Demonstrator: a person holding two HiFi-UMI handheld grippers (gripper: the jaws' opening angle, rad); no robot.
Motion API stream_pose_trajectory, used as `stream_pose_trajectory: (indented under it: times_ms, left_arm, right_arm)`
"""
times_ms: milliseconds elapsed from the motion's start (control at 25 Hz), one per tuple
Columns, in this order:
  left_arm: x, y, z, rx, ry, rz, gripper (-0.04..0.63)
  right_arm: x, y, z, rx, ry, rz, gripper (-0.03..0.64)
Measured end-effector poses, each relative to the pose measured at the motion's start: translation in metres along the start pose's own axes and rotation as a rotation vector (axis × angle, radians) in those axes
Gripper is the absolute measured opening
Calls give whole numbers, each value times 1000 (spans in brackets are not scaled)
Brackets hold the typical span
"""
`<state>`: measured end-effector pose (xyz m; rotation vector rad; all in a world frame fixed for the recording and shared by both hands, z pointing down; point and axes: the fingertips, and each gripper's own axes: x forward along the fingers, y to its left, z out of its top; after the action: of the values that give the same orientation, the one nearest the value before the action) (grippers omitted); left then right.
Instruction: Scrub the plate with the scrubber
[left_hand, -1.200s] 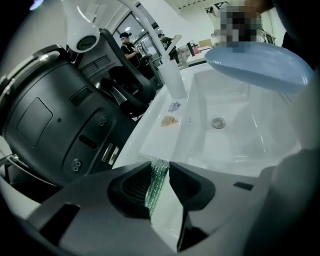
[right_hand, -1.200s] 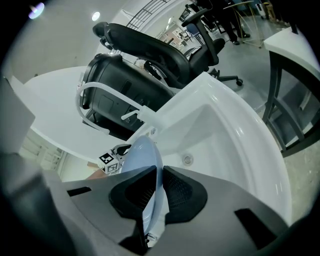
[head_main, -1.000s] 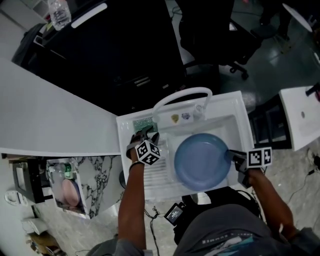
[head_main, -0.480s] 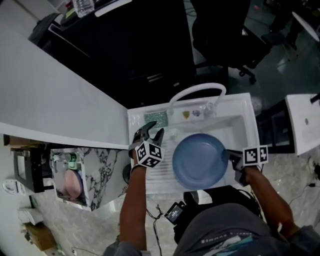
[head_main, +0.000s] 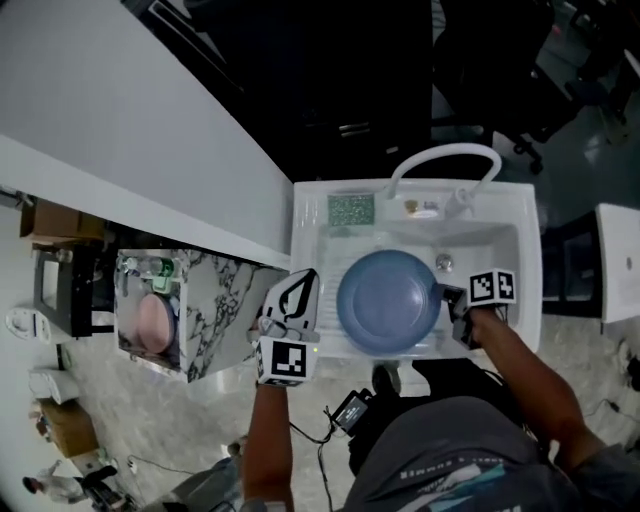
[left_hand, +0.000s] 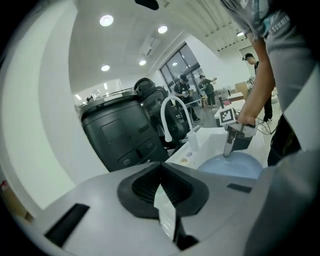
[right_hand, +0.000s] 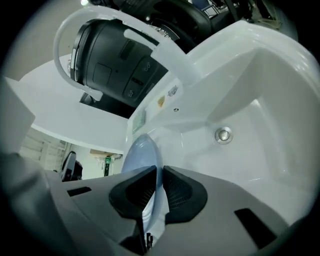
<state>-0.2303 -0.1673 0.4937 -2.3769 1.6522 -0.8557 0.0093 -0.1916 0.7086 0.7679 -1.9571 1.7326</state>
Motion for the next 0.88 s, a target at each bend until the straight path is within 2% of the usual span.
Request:
stream_pose_trajectory:
  times_ms: [160,440,760,880]
  left_arm:
    - [-45,7,-13,-63,-1,71,3]
    - [-104,12,-48,-241,23,186,3]
    - [-134,19,-64,-280,37,234,3]
    - [-136,21,-66,-265,34,235,3]
  right_arm:
    - [28,-4,-10,24,29,-36,61]
    - [67,-17,-19,81,11,-91,60]
    - [95,-13,-22,79,-11,-122,60]
    - [99,-13,-19,63,-16,-128,60]
